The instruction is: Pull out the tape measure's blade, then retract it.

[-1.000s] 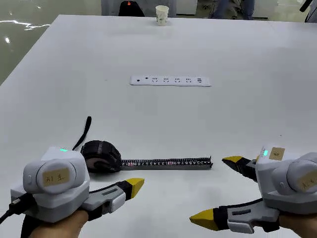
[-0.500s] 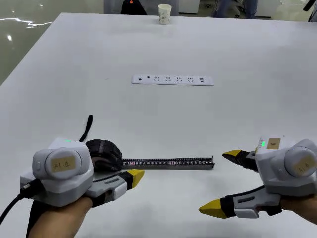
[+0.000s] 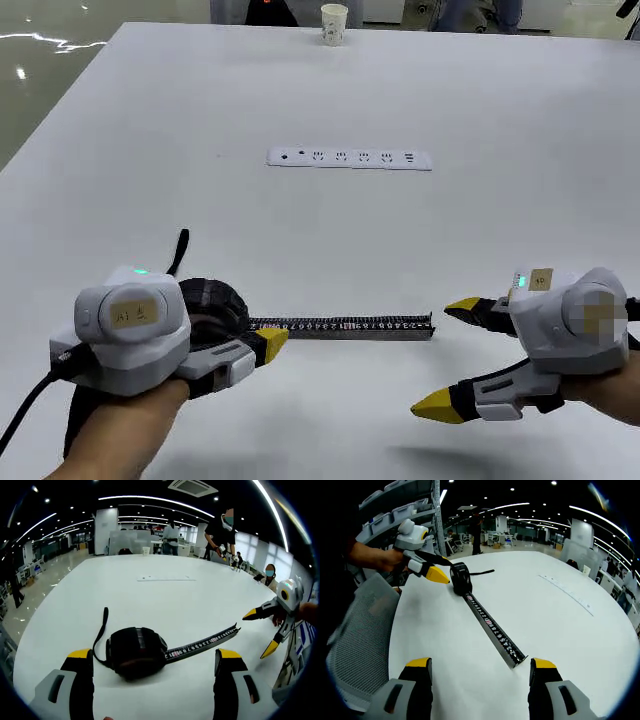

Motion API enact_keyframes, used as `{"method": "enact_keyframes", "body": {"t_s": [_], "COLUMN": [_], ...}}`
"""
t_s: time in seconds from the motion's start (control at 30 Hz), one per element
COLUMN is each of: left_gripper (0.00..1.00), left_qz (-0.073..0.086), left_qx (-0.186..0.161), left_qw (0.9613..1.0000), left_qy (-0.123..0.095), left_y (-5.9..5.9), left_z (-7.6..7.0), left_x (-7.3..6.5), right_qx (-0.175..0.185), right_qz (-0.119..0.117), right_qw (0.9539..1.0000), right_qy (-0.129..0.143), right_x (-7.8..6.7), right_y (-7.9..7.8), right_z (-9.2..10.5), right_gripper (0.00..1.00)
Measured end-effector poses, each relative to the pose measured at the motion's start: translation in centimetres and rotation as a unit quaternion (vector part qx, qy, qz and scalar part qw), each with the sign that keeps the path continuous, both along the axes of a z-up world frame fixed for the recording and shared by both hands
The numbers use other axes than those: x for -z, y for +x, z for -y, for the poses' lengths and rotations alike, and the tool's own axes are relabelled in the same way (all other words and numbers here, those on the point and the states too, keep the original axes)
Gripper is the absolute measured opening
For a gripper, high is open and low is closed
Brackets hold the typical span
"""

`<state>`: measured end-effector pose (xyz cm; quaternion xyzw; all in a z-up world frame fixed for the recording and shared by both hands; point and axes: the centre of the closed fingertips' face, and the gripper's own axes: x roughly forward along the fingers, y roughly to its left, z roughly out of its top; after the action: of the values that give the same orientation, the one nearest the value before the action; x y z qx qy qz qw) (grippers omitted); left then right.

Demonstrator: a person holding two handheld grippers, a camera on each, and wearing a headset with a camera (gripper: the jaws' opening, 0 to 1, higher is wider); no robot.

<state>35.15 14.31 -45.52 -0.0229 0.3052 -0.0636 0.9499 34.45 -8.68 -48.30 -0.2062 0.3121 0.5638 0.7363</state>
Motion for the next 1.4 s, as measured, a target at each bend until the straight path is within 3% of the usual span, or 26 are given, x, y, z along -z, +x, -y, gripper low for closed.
{"method": "enact_keyframes", "body": {"t_s": [0.7, 1.07, 1.4], "left_gripper": [0.96, 0.87, 0.77], "left_qz": [-0.007, -0.025, -0.033], "left_qx": [-0.025, -0.041, -0.054], "left_qw": [0.9997, 0.9988, 0.9978], "left_qy": [-0.001, -0.013, -0.022], "left_y": [1.6, 2.0, 2.4], "left_z": [-0.8, -1.4, -1.7], "left_x": [1.0, 2.4, 2.7], "right_qx": [-0.037, -0.067, -0.08], "right_qz": [0.028, 0.031, 0.028], "right_qw": [0.9987, 0.9965, 0.9953], "right_qy": [-0.023, -0.038, -0.046], "right_x": [1.2, 1.8, 2.5], "right_y": [2.9, 4.0, 4.7], "right_z": [0.6, 0.6, 0.5], "right_gripper": [0.56, 0.38, 0.28]}}
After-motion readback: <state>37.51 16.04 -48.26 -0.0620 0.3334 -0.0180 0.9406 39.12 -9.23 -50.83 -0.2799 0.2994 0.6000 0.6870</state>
